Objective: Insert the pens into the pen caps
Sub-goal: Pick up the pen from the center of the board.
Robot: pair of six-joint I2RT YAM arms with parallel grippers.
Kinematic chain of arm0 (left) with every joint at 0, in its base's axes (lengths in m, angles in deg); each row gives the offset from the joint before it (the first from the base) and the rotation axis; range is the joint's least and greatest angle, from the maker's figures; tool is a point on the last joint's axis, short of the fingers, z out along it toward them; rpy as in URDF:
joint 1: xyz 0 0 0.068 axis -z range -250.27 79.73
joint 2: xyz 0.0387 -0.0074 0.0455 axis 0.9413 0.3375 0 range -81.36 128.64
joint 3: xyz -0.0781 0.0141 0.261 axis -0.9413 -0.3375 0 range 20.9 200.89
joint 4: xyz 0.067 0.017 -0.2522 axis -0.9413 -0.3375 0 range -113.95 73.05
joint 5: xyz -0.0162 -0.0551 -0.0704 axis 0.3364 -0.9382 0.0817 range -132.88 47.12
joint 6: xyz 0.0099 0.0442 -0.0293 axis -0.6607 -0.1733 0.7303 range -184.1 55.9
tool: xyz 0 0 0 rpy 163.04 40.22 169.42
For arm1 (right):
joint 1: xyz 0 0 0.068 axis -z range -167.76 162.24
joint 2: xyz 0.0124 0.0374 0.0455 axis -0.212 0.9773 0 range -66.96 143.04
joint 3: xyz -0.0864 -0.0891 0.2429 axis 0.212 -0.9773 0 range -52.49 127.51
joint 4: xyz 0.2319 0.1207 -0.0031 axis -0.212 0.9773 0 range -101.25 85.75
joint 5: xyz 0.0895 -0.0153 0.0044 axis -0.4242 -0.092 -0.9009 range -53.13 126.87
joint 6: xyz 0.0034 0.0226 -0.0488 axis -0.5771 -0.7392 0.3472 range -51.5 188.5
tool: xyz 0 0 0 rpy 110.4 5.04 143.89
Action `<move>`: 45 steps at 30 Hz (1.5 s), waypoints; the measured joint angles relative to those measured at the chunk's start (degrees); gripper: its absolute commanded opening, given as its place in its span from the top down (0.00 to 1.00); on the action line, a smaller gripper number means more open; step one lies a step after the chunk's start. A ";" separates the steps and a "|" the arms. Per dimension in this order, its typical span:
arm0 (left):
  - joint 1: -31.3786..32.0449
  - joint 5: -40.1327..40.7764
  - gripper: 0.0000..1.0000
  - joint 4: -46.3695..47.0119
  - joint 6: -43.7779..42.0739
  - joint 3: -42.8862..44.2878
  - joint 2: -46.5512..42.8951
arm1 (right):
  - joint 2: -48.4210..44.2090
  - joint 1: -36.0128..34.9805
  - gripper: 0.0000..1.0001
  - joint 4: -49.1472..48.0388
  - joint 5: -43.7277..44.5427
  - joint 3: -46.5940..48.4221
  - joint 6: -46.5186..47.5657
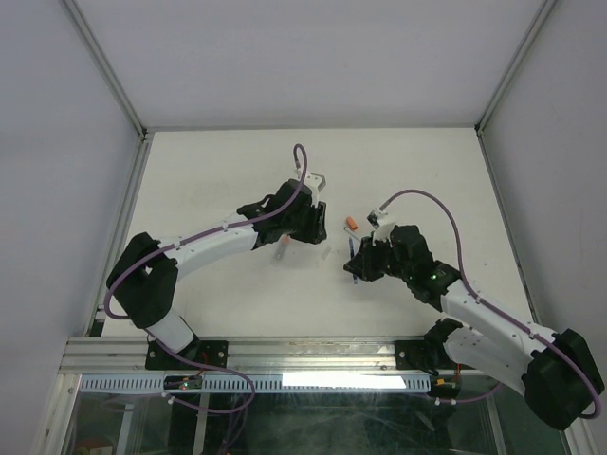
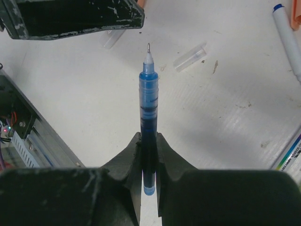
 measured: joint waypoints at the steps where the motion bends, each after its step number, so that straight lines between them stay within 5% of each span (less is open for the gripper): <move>1: 0.00 -0.17 0.61 0.11 0.00 0.00 0.00 | 0.20 0.00 1.00 0.42 -0.55 0.35 0.87; 7: 0.00 -1.27 0.58 1.84 0.48 -0.96 -0.31 | 2.29 0.00 1.00 2.38 -1.40 1.88 2.58; 17: 0.00 -4.07 0.38 13.27 10.69 -11.74 -11.47 | 5.09 0.00 1.00 0.61 1.11 3.34 -3.63; 29: 0.00 -6.25 0.35 23.96 20.20 -13.86 -11.80 | 6.86 0.00 1.00 -4.57 -1.79 4.04 -6.69; 37: 0.00 -9.29 0.42 26.47 21.46 -13.86 -7.65 | 6.86 0.00 1.00 -7.04 -3.26 4.04 -7.80; 45: 0.02 -12.66 0.66 28.46 21.86 -13.84 -5.35 | 7.43 0.00 1.00 -7.82 -3.69 4.24 -8.35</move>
